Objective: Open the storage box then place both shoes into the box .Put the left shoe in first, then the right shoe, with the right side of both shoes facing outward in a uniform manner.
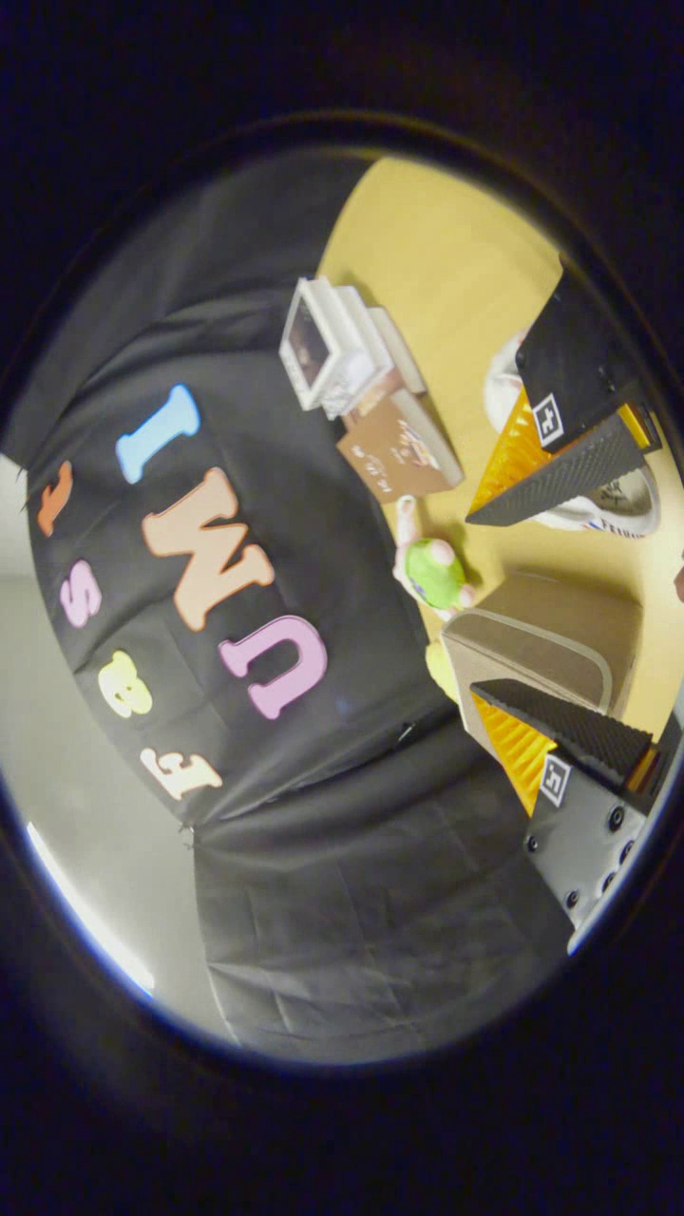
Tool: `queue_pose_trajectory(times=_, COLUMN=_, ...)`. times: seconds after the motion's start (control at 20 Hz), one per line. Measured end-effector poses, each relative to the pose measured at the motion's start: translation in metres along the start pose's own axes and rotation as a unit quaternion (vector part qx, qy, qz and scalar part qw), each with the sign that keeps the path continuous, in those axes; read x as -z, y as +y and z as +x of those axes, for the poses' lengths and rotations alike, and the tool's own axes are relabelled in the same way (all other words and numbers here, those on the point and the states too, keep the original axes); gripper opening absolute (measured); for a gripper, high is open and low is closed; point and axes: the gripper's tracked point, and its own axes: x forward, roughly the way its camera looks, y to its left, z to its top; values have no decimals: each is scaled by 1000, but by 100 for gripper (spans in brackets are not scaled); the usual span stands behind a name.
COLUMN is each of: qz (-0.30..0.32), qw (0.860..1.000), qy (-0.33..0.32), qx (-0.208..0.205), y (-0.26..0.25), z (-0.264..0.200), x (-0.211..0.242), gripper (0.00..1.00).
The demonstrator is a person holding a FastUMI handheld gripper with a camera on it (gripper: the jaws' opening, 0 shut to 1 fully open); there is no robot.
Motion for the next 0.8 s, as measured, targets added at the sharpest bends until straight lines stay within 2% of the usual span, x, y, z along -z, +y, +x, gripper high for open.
queue_pose_trajectory(times=0.2, qz=122, qw=989, qy=74, qx=-33, y=7, z=12, x=39, gripper=100)
queue_pose_trajectory(times=0.35, qz=201, qw=971, qy=118, qx=-57, y=19, z=19, x=63, gripper=100)
queue_pose_trajectory(times=0.6, qz=292, qw=936, qy=175, qx=-89, y=37, z=17, x=94, gripper=100)
queue_pose_trajectory(times=0.8, qz=352, qw=910, qy=196, qx=-94, y=40, z=21, x=107, gripper=100)
